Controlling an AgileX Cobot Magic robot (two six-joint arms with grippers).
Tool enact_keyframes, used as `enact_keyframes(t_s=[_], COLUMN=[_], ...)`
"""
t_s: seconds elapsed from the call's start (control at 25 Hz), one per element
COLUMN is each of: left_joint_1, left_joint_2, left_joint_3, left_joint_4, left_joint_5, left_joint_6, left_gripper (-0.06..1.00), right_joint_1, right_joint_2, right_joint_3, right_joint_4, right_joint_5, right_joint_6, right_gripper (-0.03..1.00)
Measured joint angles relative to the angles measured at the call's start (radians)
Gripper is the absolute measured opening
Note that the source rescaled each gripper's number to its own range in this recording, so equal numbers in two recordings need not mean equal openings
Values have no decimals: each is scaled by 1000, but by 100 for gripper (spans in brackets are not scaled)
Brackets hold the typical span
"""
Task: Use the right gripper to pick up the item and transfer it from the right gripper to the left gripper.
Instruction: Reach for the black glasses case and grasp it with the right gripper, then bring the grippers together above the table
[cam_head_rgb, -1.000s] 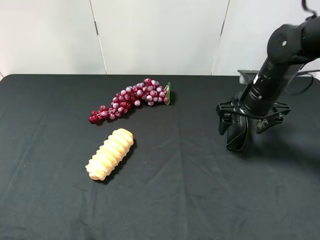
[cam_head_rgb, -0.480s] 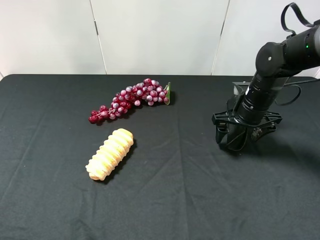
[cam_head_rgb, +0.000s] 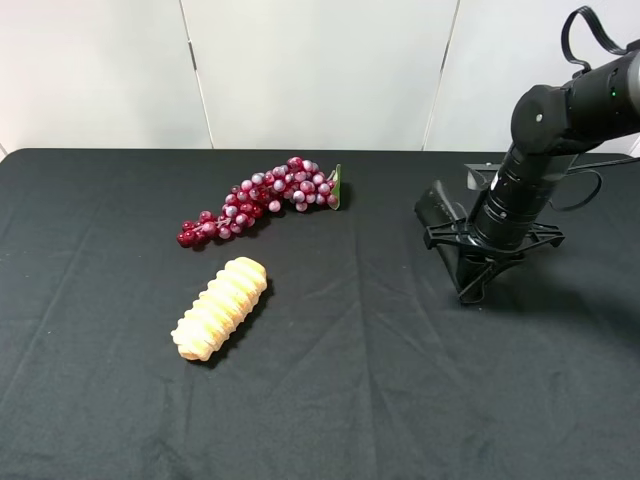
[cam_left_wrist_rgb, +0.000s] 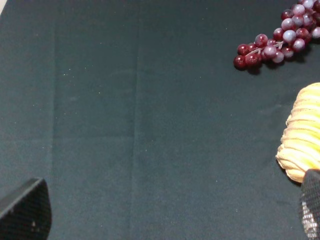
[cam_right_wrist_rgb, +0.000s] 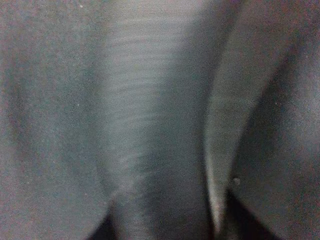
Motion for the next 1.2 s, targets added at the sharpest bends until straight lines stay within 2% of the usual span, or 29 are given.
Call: enact_keyframes(t_s=[0.32, 0.68, 0.88, 1.0, 1.2], left_joint_1=[0, 0, 0, 0, 0], left_joint_2=[0, 0, 0, 0, 0], left_joint_3=[0, 0, 0, 0, 0], left_joint_4=[0, 0, 0, 0, 0], left_joint_5=[0, 0, 0, 0, 0], left_joint_6=[0, 0, 0, 0, 0], left_gripper=[99, 99, 99, 99, 99], right_joint_1=[0, 0, 7, 49, 177], right_joint_2=[0, -60, -156, -211, -284], right_joint_3=[-8, -166, -193, -193, -198], right_joint_4=[0, 0, 0, -19, -35], right_joint_5=[10, 256, 338, 362, 397], right_joint_6=[0, -30, -51, -61, -92], right_gripper=[2, 2, 2, 2, 1])
